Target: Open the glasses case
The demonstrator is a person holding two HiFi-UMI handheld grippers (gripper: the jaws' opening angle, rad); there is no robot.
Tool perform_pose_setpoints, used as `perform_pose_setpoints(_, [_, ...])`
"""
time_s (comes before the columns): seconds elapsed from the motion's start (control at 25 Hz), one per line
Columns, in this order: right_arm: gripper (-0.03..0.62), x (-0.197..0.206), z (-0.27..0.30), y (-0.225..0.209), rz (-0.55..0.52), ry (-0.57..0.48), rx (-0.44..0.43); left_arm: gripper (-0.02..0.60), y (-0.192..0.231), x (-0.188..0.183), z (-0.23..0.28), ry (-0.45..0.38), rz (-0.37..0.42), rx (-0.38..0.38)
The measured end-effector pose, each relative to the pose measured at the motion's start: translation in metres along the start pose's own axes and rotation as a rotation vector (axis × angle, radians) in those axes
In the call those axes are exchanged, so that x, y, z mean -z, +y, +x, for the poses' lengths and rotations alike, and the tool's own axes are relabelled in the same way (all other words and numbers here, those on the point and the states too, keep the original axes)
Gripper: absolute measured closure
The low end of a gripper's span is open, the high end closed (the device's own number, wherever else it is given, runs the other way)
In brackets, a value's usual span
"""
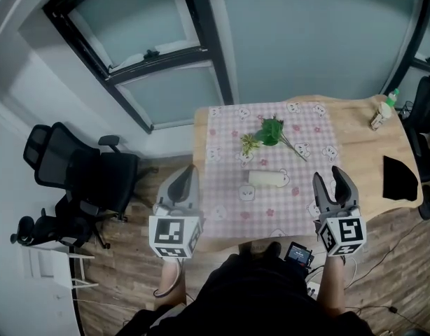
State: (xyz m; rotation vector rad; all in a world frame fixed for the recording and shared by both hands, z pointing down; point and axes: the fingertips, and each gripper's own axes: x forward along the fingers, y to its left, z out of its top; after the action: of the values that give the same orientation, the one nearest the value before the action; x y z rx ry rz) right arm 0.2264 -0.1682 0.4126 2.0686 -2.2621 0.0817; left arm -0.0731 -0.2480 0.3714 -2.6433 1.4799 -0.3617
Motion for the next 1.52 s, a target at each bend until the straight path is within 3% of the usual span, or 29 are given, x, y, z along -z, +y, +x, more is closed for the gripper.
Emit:
perform_pose_setpoints(0.12, [0.398,0.012,0.014,0.003,-0.041,0.029,-0.019,0.583,0.004,0.006,0.000,0.014,-0.009,-0.018])
perform_pose_setpoints(0.2, [0.398,0.033,0.032,0.005,-0.161,0.085,-0.028,0.582,0.006,0.013,-0.003,0.034,-0.009,-0.030])
perform_pose_setpoints(0.4, [0.399,0.144,0.094,0.023,-0.834,0.326,-0.104,0.582,0.019,0.038,-0.020,0.129,0.056,-0.084])
perform_pose_setpoints(0.52, [0.399,0.231,0.123,0.045,-1.071,0.432,-0.219,0.583,0.033,0.051,-0.038,0.172,0.020,-0.112])
perform_pose_setpoints(0.68, [0.399,0.342,0.134,0.064,-1.182,0.590,-0.379,0.582,0.053,0.070,-0.068,0.226,0.012,-0.197])
perform_pose_setpoints(0.84, [0.399,0.400,0.131,0.071,-1.278,0.656,-0.415,0.583,0.068,0.092,-0.103,0.290,-0.020,-0.275])
perform_pose_setpoints(1.0, [0.399,0.411,0.141,0.065,-1.306,0.663,-0.361,0.583,0.075,0.105,-0.119,0.346,-0.051,-0.311])
perform_pose_setpoints(1.16, [0.412,0.412,0.150,0.058,-1.323,0.666,-0.312,0.581,0.077,0.107,-0.117,0.335,-0.037,-0.318])
perform_pose_setpoints(1.32, [0.517,0.406,0.154,0.055,-1.330,0.661,-0.305,0.583,0.081,0.109,-0.113,0.331,-0.050,-0.328])
perform_pose_setpoints(1.52, [0.553,0.386,0.161,0.052,-1.321,0.624,-0.304,0.583,0.082,0.107,-0.110,0.320,-0.053,-0.333])
